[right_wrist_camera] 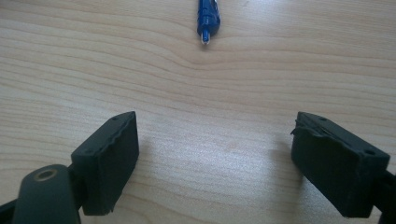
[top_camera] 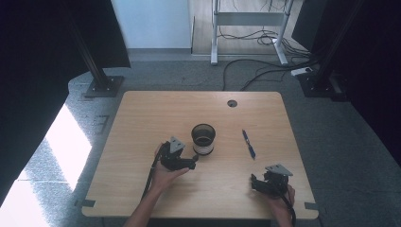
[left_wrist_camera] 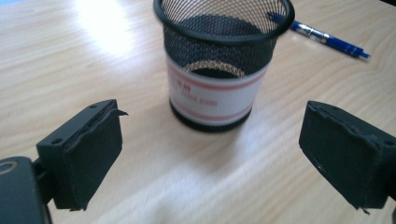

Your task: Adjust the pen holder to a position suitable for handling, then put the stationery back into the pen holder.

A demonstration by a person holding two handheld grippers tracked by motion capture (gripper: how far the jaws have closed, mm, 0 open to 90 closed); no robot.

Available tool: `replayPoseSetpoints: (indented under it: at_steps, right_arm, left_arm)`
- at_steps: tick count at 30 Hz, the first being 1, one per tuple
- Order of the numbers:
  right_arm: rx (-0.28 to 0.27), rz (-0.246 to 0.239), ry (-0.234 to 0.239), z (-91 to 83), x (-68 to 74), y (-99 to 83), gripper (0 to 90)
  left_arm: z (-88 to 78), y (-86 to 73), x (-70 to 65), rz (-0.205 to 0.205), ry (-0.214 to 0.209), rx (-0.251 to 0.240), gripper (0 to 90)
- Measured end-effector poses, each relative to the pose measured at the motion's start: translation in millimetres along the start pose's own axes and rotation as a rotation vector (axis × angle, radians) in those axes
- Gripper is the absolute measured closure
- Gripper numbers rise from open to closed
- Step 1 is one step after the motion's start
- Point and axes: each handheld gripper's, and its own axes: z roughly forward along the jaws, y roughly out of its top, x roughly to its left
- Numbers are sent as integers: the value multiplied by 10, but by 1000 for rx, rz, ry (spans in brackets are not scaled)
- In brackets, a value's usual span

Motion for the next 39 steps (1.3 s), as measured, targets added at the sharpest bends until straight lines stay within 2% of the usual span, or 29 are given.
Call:
replayPoseSetpoints:
  at_steps: [7,15,23,31,36,39]
  right_arm:
    - [0,-1,0,0,0,0,144]
    - [-1,0,-1,0,0,0,146]
    - [-3,3,-9,8,2,8,151]
    - [2,10,-11,17,-1,17,129]
    - [4,17,-20,7,-12,20,134]
    - [-17,21,-24,-33,-24,45,151]
  left_arm:
    - [-228,-220,99,-7,1,5,82]
    - [-377,-450,193,-46,25,-7,107]
    - [-433,-539,309,-76,43,-5,130]
    - [-460,-585,327,-80,51,-2,139]
    - [-460,-621,363,-96,61,-2,141]
    - [-439,-645,385,-105,63,8,142]
